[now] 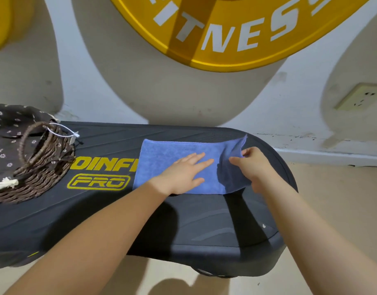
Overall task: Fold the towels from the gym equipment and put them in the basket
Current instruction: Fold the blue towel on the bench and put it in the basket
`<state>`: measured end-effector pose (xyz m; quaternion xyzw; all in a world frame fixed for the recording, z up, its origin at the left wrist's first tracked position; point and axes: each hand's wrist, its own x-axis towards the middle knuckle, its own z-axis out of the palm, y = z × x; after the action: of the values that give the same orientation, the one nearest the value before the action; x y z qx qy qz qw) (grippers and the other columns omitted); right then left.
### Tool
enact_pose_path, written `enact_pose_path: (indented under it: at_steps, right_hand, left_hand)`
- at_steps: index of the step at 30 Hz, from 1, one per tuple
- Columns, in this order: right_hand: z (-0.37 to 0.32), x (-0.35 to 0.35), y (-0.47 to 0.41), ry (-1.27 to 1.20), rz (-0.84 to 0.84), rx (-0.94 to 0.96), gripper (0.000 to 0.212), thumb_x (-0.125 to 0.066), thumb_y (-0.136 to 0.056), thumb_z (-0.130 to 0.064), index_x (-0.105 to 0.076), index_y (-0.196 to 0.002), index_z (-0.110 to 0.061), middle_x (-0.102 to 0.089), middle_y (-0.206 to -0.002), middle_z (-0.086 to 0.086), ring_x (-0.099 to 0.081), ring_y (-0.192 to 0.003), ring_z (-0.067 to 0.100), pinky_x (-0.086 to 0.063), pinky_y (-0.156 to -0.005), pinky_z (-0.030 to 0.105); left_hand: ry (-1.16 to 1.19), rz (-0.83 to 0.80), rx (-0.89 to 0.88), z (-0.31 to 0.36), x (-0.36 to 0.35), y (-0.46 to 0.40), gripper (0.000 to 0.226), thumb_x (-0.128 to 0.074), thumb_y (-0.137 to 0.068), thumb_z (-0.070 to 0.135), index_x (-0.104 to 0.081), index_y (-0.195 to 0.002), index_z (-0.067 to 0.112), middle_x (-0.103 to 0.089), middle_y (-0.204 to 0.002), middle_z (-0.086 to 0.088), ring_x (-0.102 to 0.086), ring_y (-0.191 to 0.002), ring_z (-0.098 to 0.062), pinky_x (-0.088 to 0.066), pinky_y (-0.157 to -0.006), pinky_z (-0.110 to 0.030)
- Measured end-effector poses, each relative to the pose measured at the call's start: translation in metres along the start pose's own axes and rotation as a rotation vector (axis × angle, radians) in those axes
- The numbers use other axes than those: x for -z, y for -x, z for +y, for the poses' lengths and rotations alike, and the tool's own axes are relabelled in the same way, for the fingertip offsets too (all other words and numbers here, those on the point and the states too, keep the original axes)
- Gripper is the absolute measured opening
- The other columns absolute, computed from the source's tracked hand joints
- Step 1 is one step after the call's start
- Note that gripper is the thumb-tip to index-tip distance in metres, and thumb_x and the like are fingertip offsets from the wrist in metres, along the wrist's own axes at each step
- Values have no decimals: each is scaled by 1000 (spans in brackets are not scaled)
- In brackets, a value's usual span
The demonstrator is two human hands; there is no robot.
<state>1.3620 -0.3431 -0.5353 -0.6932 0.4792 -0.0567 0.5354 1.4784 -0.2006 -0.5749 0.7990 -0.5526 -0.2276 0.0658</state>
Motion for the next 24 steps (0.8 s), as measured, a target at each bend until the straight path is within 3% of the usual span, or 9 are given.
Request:
enact_pose_path:
  at_steps: [3, 8, 10, 12, 14, 16, 19, 21, 24]
  right_hand:
    - [14, 12, 4, -119, 61, -173, 44, -63, -85, -13, -39, -122, -8, -47, -106, 10, -49, -87, 24, -46, -61, 32]
    - [25, 24, 8, -347, 38, -324, 31, -68, -82, -9, -47, -104, -2, -58, -79, 10, -54, -61, 15, -44, -43, 23]
    - [26, 27, 6, -410, -23, -347, 24, -64, -84, -6, -59, -106, 3, -58, -71, 7, -52, -56, 12, -43, -38, 16]
    - [28, 31, 5, -487, -141, -387, 7, -58, -88, -5, -64, -90, -1, -59, -60, 2, -48, -48, 8, -39, -38, 13]
    - [30, 37, 2, -557, -241, -414, 17, -54, -91, -6, -61, -76, -6, -57, -50, 0, -44, -41, 5, -35, -36, 11]
    - [31, 40, 0, -611, -303, -439, 18, -52, -90, -5, -59, -74, -8, -57, -54, 1, -44, -46, 6, -33, -36, 11]
    - [30, 36, -3, -646, -368, -410, 13, -52, -90, -6, -62, -83, -10, -63, -70, 1, -51, -58, 8, -39, -48, 13]
    - [28, 30, -10, -719, -363, -290, 19, -50, -90, -9, -63, -104, -6, -69, -97, 9, -63, -79, 16, -48, -70, 21]
    - [24, 27, -14, -747, -330, -116, 35, -49, -92, -17, -58, -121, 0, -63, -121, 17, -61, -105, 22, -48, -90, 30]
  left_hand:
    - [-107, -7, -32, 1, -4, -4, 56, -36, -99, 28, -9, -147, 38, 1, -158, 4, 2, -146, -23, -5, -118, -36]
    - [-29, 0, -191, 22, -14, -19, 81, -33, -83, -11, -10, -148, 34, 2, -157, 13, 1, -146, -14, -3, -117, -29]
    - [-34, 7, -228, 29, -19, -27, 81, -36, -82, -10, -12, -148, 31, -1, -157, 13, -3, -145, -15, -6, -117, -29]
    - [-2, 46, -219, 30, -22, -32, 80, -38, -80, -9, -19, -147, 31, -8, -157, 14, -10, -144, -15, -9, -114, -28]
    - [62, 75, -217, 28, -22, -34, 79, -37, -76, -10, -29, -143, 31, -13, -156, 14, -16, -142, -14, -12, -112, -27]
    - [130, 86, -214, 27, -19, -32, 74, -36, -74, -11, -38, -138, 28, -17, -155, 13, -21, -140, -12, -14, -110, -25]
    - [439, 111, -116, 31, -13, -29, 58, -36, -78, -13, -51, -125, 18, -33, -149, 8, -30, -135, -6, -22, -105, -16]
    - [732, 108, -23, 35, -9, -27, 37, -38, -89, -6, -58, -114, 13, -48, -134, 9, -40, -122, -1, -29, -95, -3]
    - [933, 128, 64, 40, -6, -28, 27, -38, -99, 21, -62, -106, 12, -62, -110, 5, -53, -103, -4, -39, -88, -12]
